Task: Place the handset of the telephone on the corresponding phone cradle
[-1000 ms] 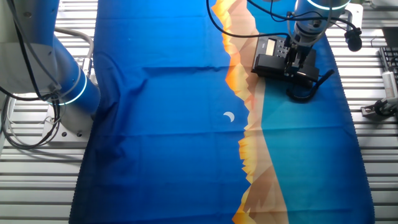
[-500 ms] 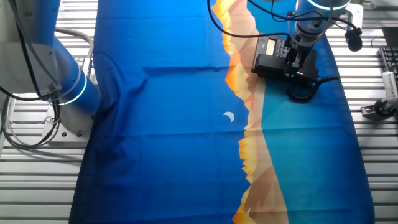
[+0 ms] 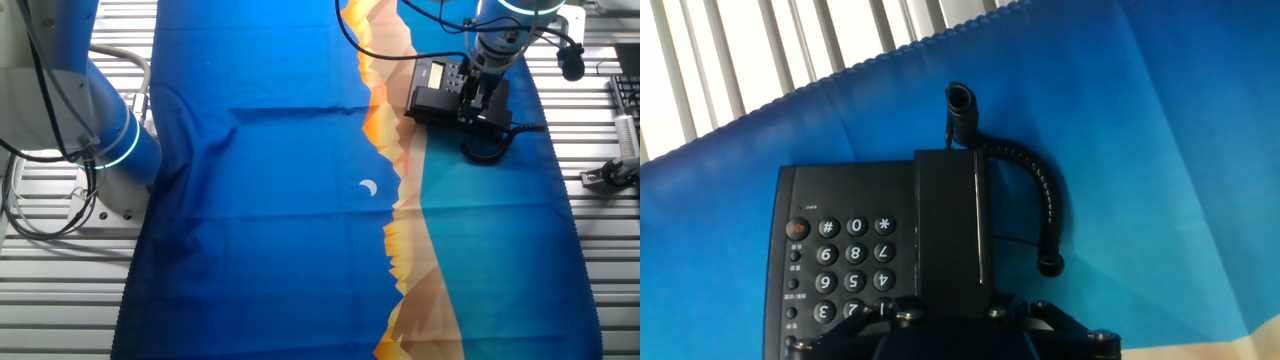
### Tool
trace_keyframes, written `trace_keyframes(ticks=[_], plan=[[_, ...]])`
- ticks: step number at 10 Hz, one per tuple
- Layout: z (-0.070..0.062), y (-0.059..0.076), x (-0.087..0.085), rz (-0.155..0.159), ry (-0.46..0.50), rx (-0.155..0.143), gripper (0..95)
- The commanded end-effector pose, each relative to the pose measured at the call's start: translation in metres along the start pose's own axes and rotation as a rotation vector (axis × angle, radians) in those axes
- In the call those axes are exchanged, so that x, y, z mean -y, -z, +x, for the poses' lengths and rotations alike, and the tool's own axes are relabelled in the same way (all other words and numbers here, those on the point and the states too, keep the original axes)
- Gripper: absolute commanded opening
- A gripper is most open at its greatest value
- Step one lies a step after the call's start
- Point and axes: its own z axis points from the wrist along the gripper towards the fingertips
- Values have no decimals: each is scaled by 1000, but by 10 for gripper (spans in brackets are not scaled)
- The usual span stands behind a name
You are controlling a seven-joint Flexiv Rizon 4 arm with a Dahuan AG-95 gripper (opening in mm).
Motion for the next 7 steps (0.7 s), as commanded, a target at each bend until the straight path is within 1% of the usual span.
trace_keyframes(ticks=[1,7], plan=[[0,1,0,-2,0,3,0],[0,1,0,-3,-4,3,0]])
